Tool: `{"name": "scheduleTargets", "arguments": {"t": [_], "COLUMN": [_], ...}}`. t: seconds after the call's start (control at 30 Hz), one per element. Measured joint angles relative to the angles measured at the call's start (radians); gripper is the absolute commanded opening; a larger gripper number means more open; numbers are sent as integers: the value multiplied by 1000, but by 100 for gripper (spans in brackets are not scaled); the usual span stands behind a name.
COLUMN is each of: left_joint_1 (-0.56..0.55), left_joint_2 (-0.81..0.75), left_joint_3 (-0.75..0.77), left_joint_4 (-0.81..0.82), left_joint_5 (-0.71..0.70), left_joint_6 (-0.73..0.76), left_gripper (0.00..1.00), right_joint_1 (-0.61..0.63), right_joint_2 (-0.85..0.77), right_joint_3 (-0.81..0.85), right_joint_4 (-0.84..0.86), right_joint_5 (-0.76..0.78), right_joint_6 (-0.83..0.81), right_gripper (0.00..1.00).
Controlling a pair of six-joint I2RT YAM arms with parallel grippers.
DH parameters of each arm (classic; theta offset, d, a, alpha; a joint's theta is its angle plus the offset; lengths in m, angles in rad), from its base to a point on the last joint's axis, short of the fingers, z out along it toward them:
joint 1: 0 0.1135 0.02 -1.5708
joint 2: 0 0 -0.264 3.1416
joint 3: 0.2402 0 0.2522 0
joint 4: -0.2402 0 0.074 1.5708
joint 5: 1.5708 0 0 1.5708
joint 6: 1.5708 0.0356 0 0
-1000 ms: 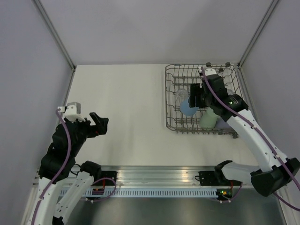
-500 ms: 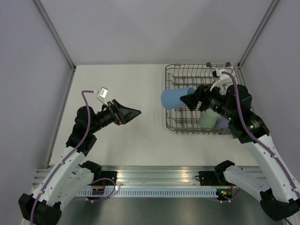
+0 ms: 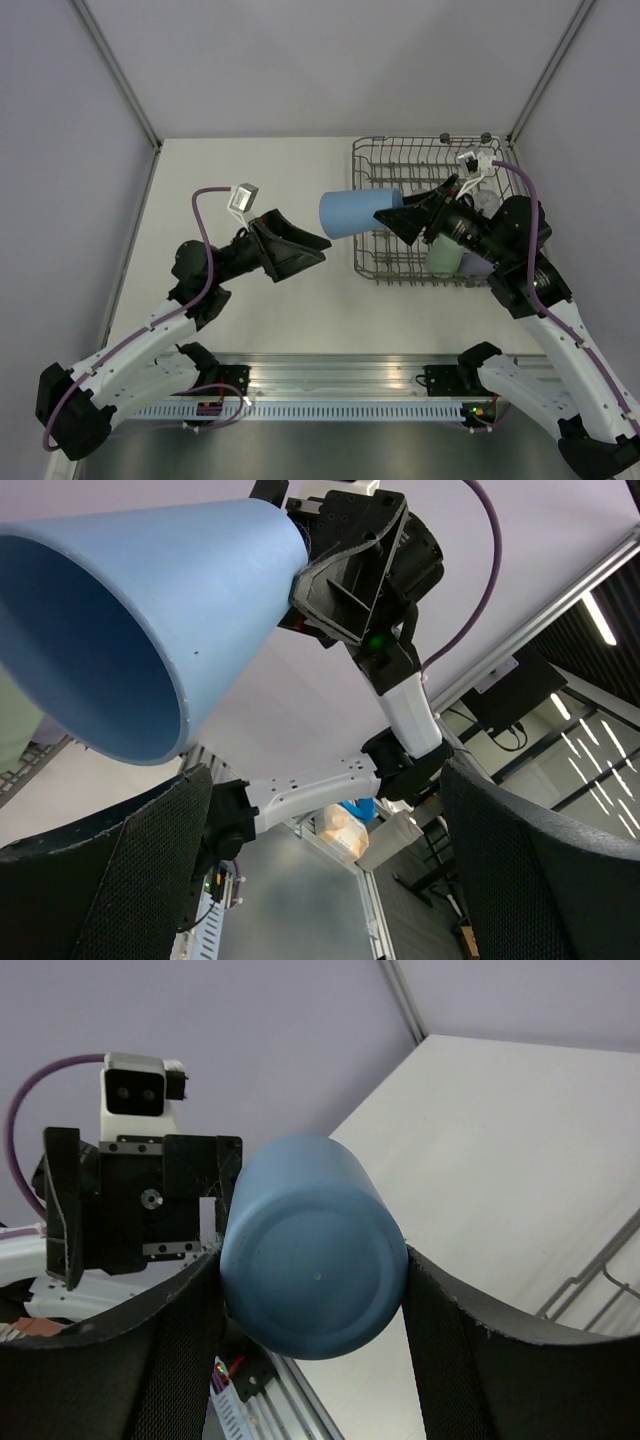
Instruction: Unload the cups from the dish rack
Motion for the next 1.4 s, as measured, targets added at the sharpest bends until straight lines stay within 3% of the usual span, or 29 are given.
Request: {"name": "scheduleTargets", "arguments": {"t": [0.33,0.63,0.73,0.83,0.9,0.93,1.03,1.07,1.13,1.2,1.23,1.27,1.33,1.4], "left_joint_1": [-35,-38,-41,-60,-77,-85,-100,-101,-106,-112,-112,-114,-117,-117], "left_joint_2": [2,-63,-56,-22,10,24,51,55,54,40,35,33,30,26], "left_joint_3": [3,39,58,72,80,82,82,82,84,89,91,97,119,151], "left_joint_4": [11,-116,-116,-90,-81,-81,-85,-87,-70,-71,-79,-93,-146,-228], "left_joint_5": [-37,-105,-113,-113,-113,-114,-120,-125,-119,-121,-122,-125,-138,-183], "left_joint_6": [3,69,79,81,84,87,98,101,100,105,109,116,138,173], "left_gripper": [95,97,93,77,57,42,21,7,2,2,2,2,2,2], "right_joint_1": [0,0,0,0,0,0,0,0,0,1,3,4,4,3], "right_joint_2": [-31,-51,-50,-48,-48,-48,-50,-51,-54,-56,-58,-60,-63,-71], "right_joint_3": [-22,-26,-49,-84,-105,-112,-121,-123,-127,-132,-132,-133,-133,-131], "right_joint_4": [59,64,89,127,141,145,163,174,177,191,195,193,179,122], "right_joint_5": [-40,-85,-129,-166,-174,-177,-184,-188,-192,-200,-199,-199,-178,-103], "right_joint_6": [45,47,66,93,102,107,116,122,132,143,142,142,125,76], "right_gripper": [33,33,33,33,33,33,33,33,33,43,55,74,92,98]}}
